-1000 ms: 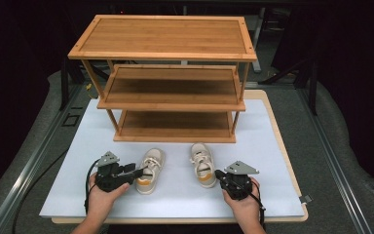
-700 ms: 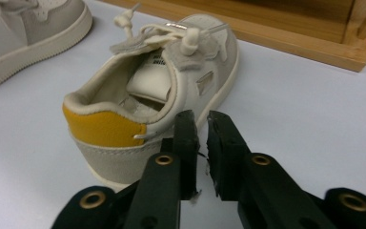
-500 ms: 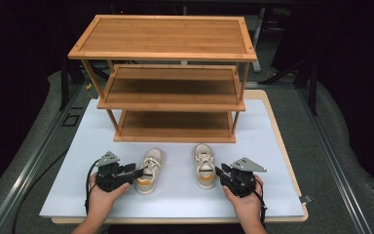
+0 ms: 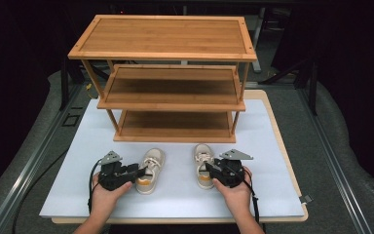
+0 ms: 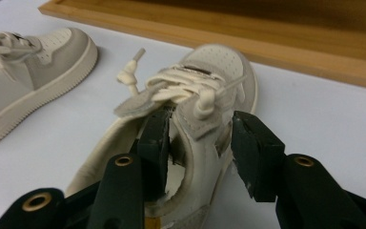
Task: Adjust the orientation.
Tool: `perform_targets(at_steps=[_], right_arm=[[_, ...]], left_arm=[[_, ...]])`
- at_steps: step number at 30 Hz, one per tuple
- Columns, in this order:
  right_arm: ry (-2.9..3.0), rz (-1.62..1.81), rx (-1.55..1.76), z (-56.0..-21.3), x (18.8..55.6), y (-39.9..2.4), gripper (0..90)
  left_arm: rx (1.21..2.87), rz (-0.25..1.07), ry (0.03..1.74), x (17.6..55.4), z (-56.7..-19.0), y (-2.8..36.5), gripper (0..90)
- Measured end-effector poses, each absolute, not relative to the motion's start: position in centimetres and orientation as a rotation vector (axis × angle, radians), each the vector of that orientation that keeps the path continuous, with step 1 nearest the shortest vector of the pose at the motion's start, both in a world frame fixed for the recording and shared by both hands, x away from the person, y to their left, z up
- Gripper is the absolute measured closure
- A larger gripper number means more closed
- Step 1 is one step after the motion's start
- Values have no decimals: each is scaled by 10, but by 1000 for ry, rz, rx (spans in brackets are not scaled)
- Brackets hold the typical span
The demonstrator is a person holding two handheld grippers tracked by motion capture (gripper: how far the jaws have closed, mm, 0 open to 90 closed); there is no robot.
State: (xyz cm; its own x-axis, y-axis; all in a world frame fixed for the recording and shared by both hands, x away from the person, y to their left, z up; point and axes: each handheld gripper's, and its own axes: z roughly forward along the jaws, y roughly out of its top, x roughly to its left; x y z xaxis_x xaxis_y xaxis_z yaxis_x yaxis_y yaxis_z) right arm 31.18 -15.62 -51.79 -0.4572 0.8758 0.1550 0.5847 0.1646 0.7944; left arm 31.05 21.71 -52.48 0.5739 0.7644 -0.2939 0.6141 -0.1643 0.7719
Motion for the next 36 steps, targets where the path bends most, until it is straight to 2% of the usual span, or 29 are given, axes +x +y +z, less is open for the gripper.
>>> perform_targets(at_steps=[9, 18, 36], right_arm=[[2100, 1190, 1426, -519, 310, -156, 652], [2175, 1235, 1380, -518, 298, -131, 662], [2114, 1259, 1426, -521, 291, -104, 656]], left_arm=[[1849, 193, 1166, 310, -525, 206, 599], [1830, 175, 1176, 309, -526, 185, 596], [1848, 171, 1155, 308, -525, 170, 595]])
